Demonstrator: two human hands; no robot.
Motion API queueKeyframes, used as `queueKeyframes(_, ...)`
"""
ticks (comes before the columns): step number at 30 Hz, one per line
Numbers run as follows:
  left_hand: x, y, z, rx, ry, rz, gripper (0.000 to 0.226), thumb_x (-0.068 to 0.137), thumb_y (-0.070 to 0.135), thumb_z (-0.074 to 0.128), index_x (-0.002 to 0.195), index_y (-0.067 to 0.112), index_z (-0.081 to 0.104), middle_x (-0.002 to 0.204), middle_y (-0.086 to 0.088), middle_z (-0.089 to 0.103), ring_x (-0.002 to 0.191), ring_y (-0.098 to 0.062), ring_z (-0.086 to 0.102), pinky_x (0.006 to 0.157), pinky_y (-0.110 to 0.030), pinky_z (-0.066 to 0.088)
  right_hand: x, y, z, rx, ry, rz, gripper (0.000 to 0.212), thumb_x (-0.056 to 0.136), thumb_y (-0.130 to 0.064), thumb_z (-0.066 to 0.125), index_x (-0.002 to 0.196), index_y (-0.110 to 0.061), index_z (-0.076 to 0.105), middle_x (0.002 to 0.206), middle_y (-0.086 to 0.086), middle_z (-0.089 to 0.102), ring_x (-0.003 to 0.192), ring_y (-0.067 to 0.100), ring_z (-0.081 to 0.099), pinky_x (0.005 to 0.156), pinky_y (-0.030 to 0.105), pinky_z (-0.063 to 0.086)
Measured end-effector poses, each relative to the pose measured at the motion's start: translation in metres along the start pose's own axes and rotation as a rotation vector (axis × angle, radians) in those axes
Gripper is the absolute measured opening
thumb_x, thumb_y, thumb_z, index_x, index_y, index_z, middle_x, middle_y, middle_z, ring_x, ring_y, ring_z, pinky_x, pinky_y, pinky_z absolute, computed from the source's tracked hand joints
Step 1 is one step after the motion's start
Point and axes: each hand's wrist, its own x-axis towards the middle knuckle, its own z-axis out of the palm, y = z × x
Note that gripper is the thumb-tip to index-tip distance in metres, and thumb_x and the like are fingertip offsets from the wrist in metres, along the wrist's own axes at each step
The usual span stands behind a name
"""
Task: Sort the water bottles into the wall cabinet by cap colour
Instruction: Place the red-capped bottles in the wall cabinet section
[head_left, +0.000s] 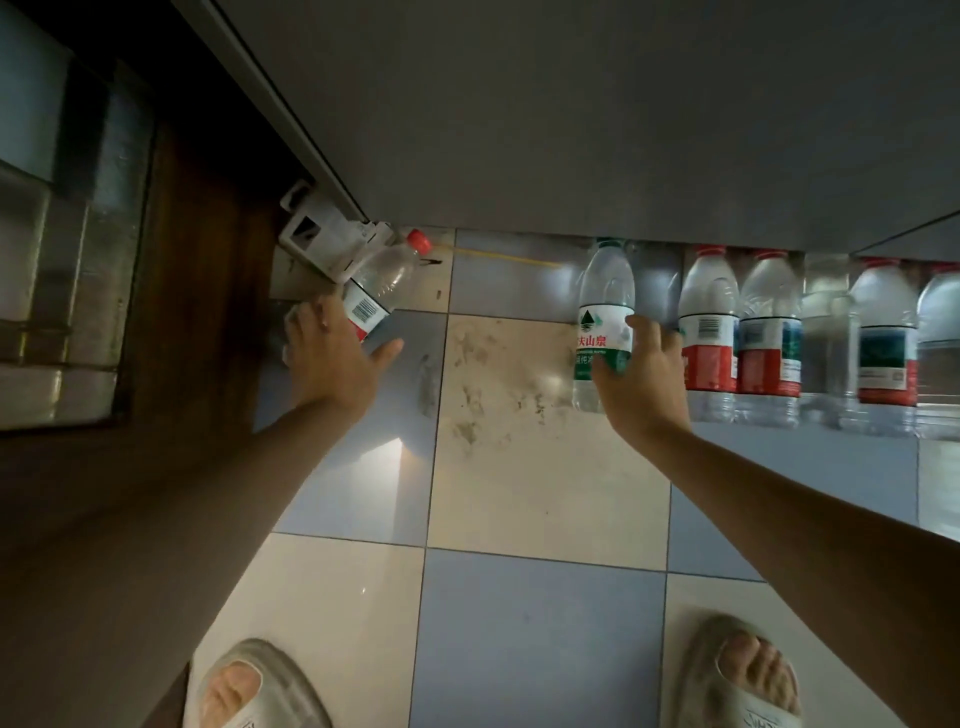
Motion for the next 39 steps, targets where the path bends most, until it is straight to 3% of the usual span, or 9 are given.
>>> queueKeyframes(7, 0.026, -0.024, 0.022, 0.201, -0.058, 0.065, 0.083, 0.086, 0.029, 0.076, 0.152, 0.008, 0.032, 0.148, -0.029, 0.036, 0.137, -0.045, 0.032, 0.109, -0.052, 0.033, 0.013, 0.011, 0.031, 0.043, 0.011, 0.070, 0.067, 0.095, -0.025, 0.067, 0.149, -0.019, 0.029, 0.133, 0.018, 0.043, 0.100, 0.029, 0.053, 0.086, 0.046, 0.055)
queueKeyframes(11, 0.011, -0.021, 0.029, 0.094, -0.213, -0.008, 0.092, 0.084, 0.038, 0.079, 0.153, 0.008, 0.025, 0.150, -0.028, 0.028, 0.138, -0.047, 0.029, 0.111, -0.054, 0.033, 0.008, 0.014, 0.034, 0.019, -0.072, 0.099, 0.069, 0.089, -0.026, 0.072, 0.145, -0.020, 0.031, 0.129, 0.017, 0.044, 0.097, 0.028, 0.049, 0.083, 0.048, 0.056)
queueKeyframes(15, -0.012, -0.011, 0.033, -0.024, -0.304, -0.041, 0.094, 0.085, 0.040, 0.078, 0.153, 0.009, 0.021, 0.144, -0.024, 0.036, 0.130, -0.040, 0.042, 0.107, -0.049, 0.039, -0.008, 0.015, 0.037, 0.059, -0.178, 0.097, 0.076, 0.085, -0.021, 0.077, 0.145, -0.022, 0.029, 0.122, 0.010, 0.041, 0.098, 0.022, 0.045, 0.060, 0.023, 0.047)
queueKeyframes(19, -0.035, 0.000, 0.039, -0.166, -0.409, -0.078, 0.093, 0.082, 0.038, 0.080, 0.151, 0.010, 0.023, 0.141, -0.020, 0.036, 0.127, -0.036, 0.044, 0.106, -0.047, 0.041, -0.025, 0.016, 0.046, 0.105, -0.213, 0.139, 0.077, 0.083, -0.020, 0.079, 0.143, -0.020, 0.030, 0.118, 0.006, 0.037, 0.097, 0.022, 0.045, 0.083, 0.036, 0.050)
queueKeyframes(24, -0.054, 0.000, 0.048, -0.258, -0.457, -0.078, 0.093, 0.079, 0.038, 0.084, 0.148, 0.013, 0.027, 0.137, -0.016, 0.038, 0.124, -0.034, 0.046, 0.108, -0.049, 0.043, -0.032, 0.019, 0.052, 0.126, -0.240, 0.159, 0.083, 0.080, -0.024, 0.082, 0.143, -0.022, 0.028, 0.116, 0.003, 0.036, 0.098, 0.024, 0.049, 0.079, 0.038, 0.051)
queueKeyframes(28, -0.042, 0.003, 0.046, -0.336, -0.417, -0.091, 0.093, 0.078, 0.042, 0.083, 0.148, 0.013, 0.030, 0.137, -0.016, 0.042, 0.125, -0.034, 0.047, 0.106, -0.052, 0.045, -0.015, 0.011, 0.049, 0.138, -0.205, 0.179, 0.094, 0.080, -0.038, 0.079, 0.152, -0.021, 0.021, 0.133, 0.008, 0.039, 0.118, 0.031, 0.050, 0.098, 0.051, 0.052)
queueKeyframes(32, -0.006, 0.026, 0.045, -0.385, -0.333, -0.042, 0.088, 0.084, 0.049, 0.076, 0.150, 0.011, 0.032, 0.141, -0.017, 0.045, 0.126, -0.033, 0.049, 0.101, -0.048, 0.048, 0.026, -0.010, 0.047, 0.149, -0.132, 0.202, 0.094, 0.080, -0.053, 0.071, 0.153, -0.024, 0.020, 0.138, 0.012, 0.039, 0.121, 0.036, 0.049, 0.097, 0.057, 0.050)
queueKeyframes(35, 0.018, 0.046, 0.050, -0.493, -0.305, -0.051, 0.071, 0.085, 0.040, 0.077, 0.141, 0.009, 0.044, 0.133, -0.013, 0.056, 0.116, -0.028, 0.057, 0.086, -0.035, 0.048, 0.051, -0.018, 0.051, 0.137, -0.079, 0.215, 0.079, 0.083, -0.050, 0.066, 0.146, -0.017, 0.033, 0.131, 0.012, 0.046, 0.116, 0.034, 0.052, 0.097, 0.055, 0.050)
queueKeyframes(39, 0.026, 0.056, 0.058, -0.557, -0.266, -0.113, 0.036, 0.087, 0.028, 0.075, 0.114, 0.011, 0.057, 0.099, -0.001, 0.061, 0.085, -0.018, 0.059, 0.061, -0.023, 0.039, 0.057, -0.021, 0.061, 0.142, -0.056, 0.201, 0.059, 0.088, -0.042, 0.062, 0.134, -0.009, 0.048, 0.122, 0.014, 0.055, 0.112, 0.035, 0.055, 0.098, 0.054, 0.049)
